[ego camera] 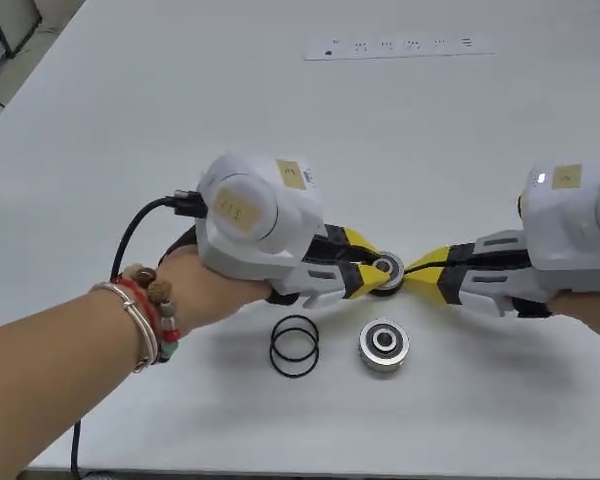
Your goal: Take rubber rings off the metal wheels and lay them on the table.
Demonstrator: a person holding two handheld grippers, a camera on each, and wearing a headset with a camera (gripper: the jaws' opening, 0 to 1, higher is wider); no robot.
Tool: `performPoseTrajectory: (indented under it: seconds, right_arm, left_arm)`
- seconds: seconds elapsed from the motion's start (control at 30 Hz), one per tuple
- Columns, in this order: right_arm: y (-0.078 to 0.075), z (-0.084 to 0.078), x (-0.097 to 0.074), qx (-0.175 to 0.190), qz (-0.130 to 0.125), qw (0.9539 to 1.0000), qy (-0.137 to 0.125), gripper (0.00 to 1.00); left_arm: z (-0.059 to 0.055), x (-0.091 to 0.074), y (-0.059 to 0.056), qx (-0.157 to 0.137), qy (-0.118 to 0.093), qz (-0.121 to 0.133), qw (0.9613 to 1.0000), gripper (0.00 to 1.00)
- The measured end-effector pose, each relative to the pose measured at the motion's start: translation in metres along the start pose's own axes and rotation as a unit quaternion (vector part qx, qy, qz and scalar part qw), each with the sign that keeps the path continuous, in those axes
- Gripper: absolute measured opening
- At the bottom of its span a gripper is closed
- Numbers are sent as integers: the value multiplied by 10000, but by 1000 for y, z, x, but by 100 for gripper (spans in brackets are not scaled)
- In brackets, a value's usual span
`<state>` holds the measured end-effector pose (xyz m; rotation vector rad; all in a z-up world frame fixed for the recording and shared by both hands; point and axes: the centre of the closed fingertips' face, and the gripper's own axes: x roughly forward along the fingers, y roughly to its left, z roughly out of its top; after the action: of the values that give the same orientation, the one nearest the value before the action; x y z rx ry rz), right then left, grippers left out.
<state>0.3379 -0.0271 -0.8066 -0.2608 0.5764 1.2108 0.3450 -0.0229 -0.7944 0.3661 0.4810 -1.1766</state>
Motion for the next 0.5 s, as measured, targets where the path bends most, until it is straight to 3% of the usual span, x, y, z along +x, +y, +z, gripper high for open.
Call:
performPoseTrajectory:
  seconds: [0.1, 0.3, 0.5]
  right_arm:
    - [2, 0, -1, 20, 52, 10000, -1, 18]
    - [10, 5, 5, -248, 153, 9995, -89, 23]
    - [9, 7, 11, -436, 161, 9989, -95, 25]
  left_arm:
    - [0, 0, 0, 32, -19, -7, 10000, 14]
    - [0, 0, 0, 80, -34, -21, 10000, 14]
    - [0, -1, -1, 86, -75, -28, 9999, 14]
